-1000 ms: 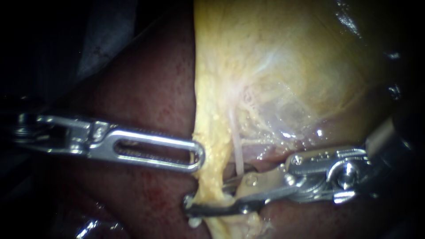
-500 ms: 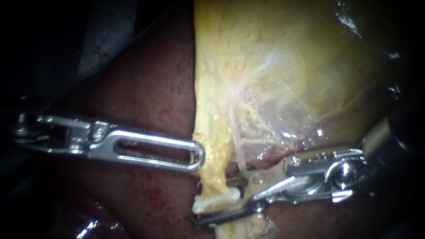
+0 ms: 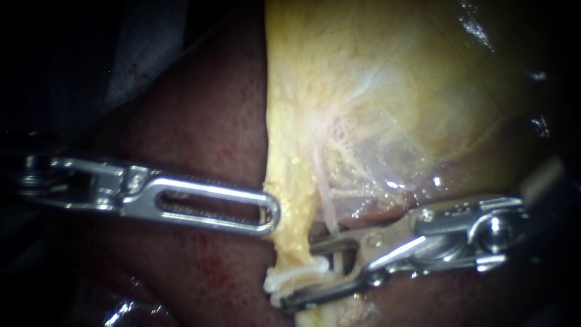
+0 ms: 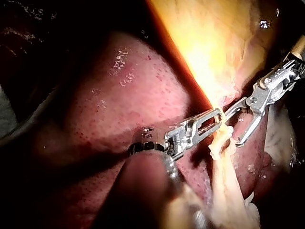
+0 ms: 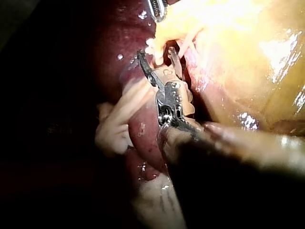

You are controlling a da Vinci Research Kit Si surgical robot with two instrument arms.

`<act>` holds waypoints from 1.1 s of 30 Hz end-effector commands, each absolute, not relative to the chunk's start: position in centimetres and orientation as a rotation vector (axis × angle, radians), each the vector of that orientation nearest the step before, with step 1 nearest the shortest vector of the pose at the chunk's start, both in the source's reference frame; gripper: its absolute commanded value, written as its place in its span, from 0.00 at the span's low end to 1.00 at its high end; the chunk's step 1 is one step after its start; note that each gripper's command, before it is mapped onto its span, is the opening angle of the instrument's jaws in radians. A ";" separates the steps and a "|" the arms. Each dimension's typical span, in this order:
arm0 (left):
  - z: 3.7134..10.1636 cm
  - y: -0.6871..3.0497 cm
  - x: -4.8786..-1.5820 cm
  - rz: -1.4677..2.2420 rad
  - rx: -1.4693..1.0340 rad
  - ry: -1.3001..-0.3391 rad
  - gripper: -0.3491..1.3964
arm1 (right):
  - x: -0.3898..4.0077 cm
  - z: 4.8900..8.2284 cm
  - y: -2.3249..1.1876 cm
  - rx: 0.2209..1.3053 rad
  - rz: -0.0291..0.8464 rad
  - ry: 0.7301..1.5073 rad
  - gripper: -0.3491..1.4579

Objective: Going back second clip left tube

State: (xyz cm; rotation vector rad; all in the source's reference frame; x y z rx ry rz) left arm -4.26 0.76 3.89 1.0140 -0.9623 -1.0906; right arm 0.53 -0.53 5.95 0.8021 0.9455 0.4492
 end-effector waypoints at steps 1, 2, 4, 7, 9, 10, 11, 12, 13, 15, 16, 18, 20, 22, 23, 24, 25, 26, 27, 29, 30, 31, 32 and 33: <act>3.91 0.76 -4.26 -1.089 1.015 -0.963 0.00 | 0.46 5.91 -0.49 0.796 0.456 0.949 0.49; 3.92 0.76 -4.26 -1.089 1.014 -0.963 0.00 | 0.40 5.88 -0.46 0.794 0.460 0.950 0.49; 3.94 0.76 -4.26 -1.089 1.013 -0.963 0.00 | 0.27 5.81 -0.39 0.785 0.466 0.955 0.49; 3.94 0.76 -4.26 -1.089 1.013 -0.963 0.00 | 0.09 5.72 -0.28 0.771 0.476 0.965 0.49; 3.94 0.76 -4.27 -1.089 1.012 -0.963 0.00 | -0.02 5.66 -0.20 0.761 0.480 0.969 0.49; 3.95 0.76 -4.27 -1.090 1.012 -0.963 0.00 | -0.08 5.62 -0.15 0.755 0.485 0.971 0.49; 3.95 0.75 -4.27 -1.090 1.011 -0.963 0.00 | -0.13 5.59 -0.11 0.747 0.483 0.974 0.49; 3.96 0.75 -4.28 -1.090 1.011 -0.963 0.00 | -0.18 5.55 -0.07 0.742 0.486 0.976 0.49; 3.96 0.74 -4.28 -1.090 1.010 -0.963 0.00 | -0.23 5.52 -0.03 0.737 0.490 0.980 0.49; 3.98 0.74 -4.29 -1.088 1.011 -0.963 0.00 | -0.34 5.45 0.06 0.726 0.491 0.984 0.49; 3.98 0.73 -4.30 -1.086 1.013 -0.962 0.00 | -0.40 5.42 0.10 0.719 0.496 0.985 0.49; 3.99 0.73 -4.31 -1.086 1.012 -0.962 0.00 | -0.47 5.38 0.15 0.710 0.498 0.987 0.49; 4.01 0.73 -4.33 -1.087 1.011 -0.962 0.00 | -0.52 5.36 0.18 0.702 0.507 0.987 0.49; 4.02 0.72 -4.34 -1.085 1.012 -0.961 0.00 | -0.54 5.36 0.18 0.694 0.510 0.988 0.49; 4.03 0.72 -4.35 -1.085 1.011 -0.962 0.00 | -0.54 5.36 0.18 0.689 0.514 0.988 0.49; 4.03 0.72 -4.36 -1.085 1.010 -0.962 0.00 | -0.54 5.36 0.18 0.689 0.514 0.988 0.49; 4.04 0.72 -4.37 -1.083 1.012 -0.961 0.00 | -0.54 5.36 0.17 0.689 0.514 0.988 0.49; 4.05 0.72 -4.38 -1.084 1.011 -0.961 0.00 | -0.53 5.35 0.17 0.689 0.514 0.988 0.49; 4.07 0.72 -4.40 -1.084 1.010 -0.961 0.00 | -0.53 5.35 0.17 0.690 0.515 0.991 0.49; 4.10 0.72 -4.42 -1.085 1.007 -0.961 0.00 | -0.53 5.35 0.17 0.690 0.515 0.991 0.49; 4.13 0.73 -4.45 -1.086 1.005 -0.962 0.00 | -0.53 5.35 0.17 0.690 0.515 0.991 0.49; 4.16 0.73 -4.47 -1.085 1.005 -0.961 0.00 | -0.53 5.35 0.17 0.690 0.515 0.991 0.49; 4.19 0.73 -4.49 -1.083 1.005 -0.960 0.00 | -0.53 5.35 0.17 0.690 0.515 0.991 0.49; 4.24 0.73 -4.53 -1.084 1.002 -0.961 0.00 | -0.53 5.35 0.17 0.690 0.515 0.991 0.49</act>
